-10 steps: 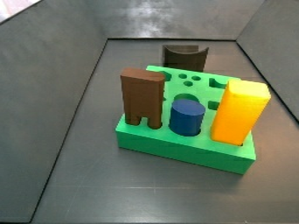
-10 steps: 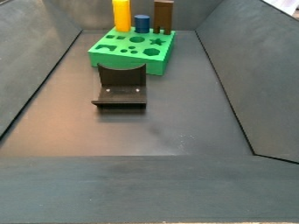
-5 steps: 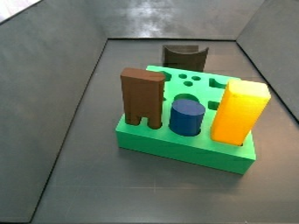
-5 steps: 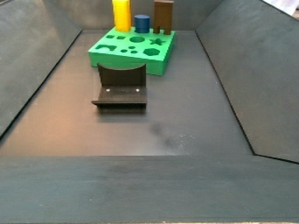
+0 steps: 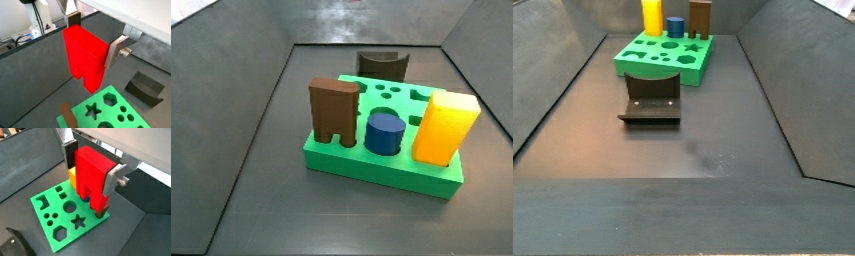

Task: Pick up the double-square object. Move up. Place the double-square object on the fixture. Regrasp the double-square object. Move to above the board. Insert the double-square object.
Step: Insert the double-square object.

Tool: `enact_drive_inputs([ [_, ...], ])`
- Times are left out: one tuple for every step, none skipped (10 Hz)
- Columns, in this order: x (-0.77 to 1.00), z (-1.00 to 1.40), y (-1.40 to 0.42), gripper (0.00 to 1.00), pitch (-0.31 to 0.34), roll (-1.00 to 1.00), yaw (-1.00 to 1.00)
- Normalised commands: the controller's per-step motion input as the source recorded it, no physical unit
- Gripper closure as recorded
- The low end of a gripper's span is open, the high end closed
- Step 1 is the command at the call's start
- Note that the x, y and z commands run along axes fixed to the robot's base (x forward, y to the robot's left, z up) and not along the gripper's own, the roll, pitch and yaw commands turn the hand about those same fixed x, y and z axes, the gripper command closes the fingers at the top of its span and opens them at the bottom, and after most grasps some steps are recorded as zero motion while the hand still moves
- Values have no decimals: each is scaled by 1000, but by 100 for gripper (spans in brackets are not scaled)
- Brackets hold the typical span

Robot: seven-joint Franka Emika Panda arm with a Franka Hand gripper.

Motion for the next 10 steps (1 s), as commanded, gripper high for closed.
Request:
enact_drive_inputs([
  [23,0,0,100,0,0,0],
  [380,0,-66,100,0,0,-29],
  [649,-49,-146,100,0,0,-111],
  [774,-40,-229,100,0,4,-143],
  [903,-11,-266,100,0,33,-123],
  [920,-17,-263,100,0,37,-103],
  [914,-23,-231,100,21,51,-97],
  [909,-34,-177,100,41,76,-97],
  [917,-40,-91,100,53,99,-106],
  [880,-74,0,100,56,124,-166],
])
